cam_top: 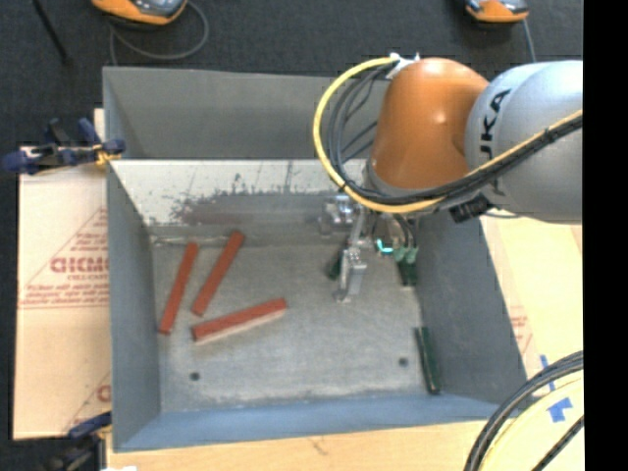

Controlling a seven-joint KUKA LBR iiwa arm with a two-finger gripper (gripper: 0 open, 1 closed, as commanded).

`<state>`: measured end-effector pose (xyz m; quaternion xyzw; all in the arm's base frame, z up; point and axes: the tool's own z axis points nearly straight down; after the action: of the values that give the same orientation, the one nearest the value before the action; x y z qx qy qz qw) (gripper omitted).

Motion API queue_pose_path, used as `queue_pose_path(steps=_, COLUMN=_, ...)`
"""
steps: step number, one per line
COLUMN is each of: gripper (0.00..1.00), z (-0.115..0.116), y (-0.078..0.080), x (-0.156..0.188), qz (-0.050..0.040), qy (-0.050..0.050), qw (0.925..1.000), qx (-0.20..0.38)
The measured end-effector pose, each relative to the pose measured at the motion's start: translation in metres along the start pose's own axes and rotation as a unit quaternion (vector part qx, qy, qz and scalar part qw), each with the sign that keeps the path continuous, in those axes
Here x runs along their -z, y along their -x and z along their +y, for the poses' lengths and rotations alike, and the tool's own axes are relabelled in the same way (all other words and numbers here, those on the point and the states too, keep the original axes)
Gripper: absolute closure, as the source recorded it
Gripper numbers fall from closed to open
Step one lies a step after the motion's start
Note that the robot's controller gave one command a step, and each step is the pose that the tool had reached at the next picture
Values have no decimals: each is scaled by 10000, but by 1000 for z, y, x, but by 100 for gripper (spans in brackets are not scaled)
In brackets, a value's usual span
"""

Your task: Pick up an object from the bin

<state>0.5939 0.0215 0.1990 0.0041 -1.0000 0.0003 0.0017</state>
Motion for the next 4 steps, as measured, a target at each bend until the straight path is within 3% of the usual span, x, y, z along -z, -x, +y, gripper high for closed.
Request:
queue_pose_path(steps=1, gripper=0, z=50, y=14, x=-131, qz=-11, qy=1, qw=9868, qx=1618)
queue_pose_path(steps=2, gripper=100, z=50, y=16, x=-128, qz=-37, qy=3, qw=9872, qx=1596)
queue_pose_path(steps=3, gripper=100, z=96, y=56, x=-117, qz=-67, qy=5, qw=9849, qx=1728)
queue_pose_path(steps=4, gripper=100, z=108, y=52, x=106, qz=-94, qy=11, qw=9914, qx=1303)
